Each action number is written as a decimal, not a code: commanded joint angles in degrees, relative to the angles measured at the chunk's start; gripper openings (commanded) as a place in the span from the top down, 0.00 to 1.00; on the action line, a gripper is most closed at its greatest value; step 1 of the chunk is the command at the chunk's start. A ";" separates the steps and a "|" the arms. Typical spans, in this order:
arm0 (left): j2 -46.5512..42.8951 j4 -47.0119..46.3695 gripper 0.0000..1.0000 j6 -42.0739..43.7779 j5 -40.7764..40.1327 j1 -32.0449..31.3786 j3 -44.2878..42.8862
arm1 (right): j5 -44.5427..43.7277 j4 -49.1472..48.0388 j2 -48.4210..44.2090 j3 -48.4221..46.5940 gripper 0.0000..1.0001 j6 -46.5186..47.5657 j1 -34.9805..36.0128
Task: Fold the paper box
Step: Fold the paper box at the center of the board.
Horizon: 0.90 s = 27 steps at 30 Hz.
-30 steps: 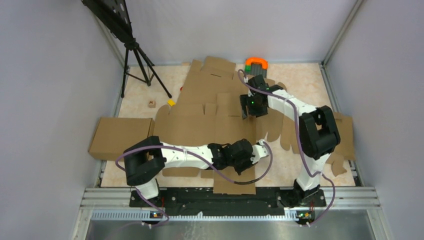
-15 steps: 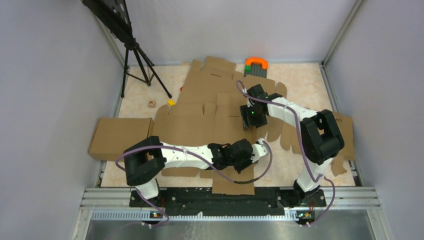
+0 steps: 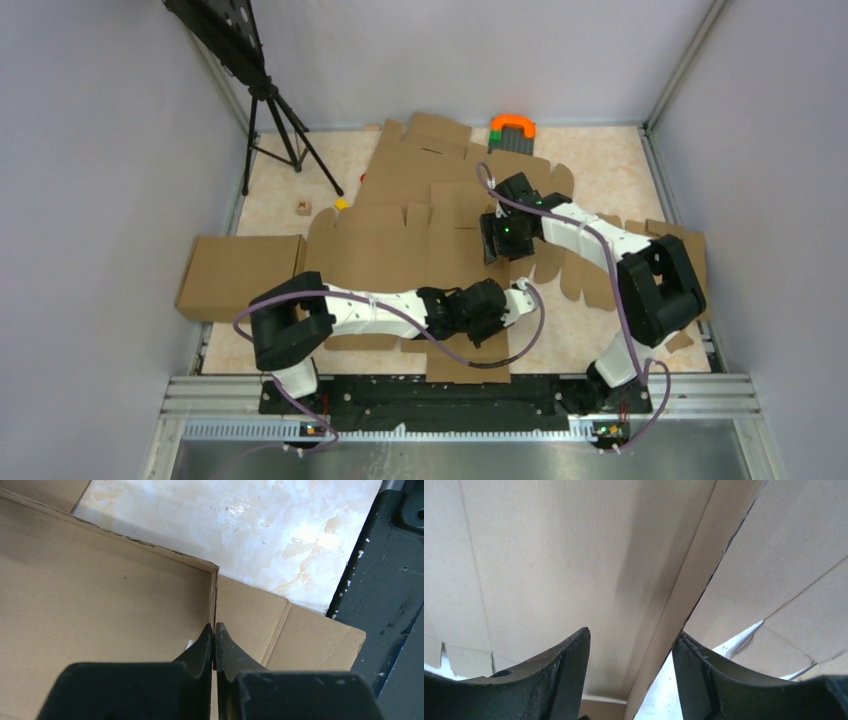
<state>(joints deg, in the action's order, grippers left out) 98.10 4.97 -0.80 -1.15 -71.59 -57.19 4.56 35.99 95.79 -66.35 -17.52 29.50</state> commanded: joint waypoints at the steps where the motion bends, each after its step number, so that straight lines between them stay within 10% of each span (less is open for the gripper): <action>1: 0.96 0.04 1.00 0.36 -0.09 0.36 -1.09 | 2.54 -0.48 -4.43 1.76 0.40 -2.29 0.82; 22: 2.76 1.95 0.74 1.00 -7.79 0.31 -3.63 | -0.08 -0.04 -3.94 2.00 0.57 -3.36 3.59; 27: 1.33 3.30 0.47 -2.57 -10.49 0.44 -3.77 | -2.00 0.77 -2.76 1.34 0.62 -3.71 4.28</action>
<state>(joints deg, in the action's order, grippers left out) 100.62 7.60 -0.64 -7.79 -71.59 -58.89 3.38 36.10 92.03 -62.06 -19.77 32.32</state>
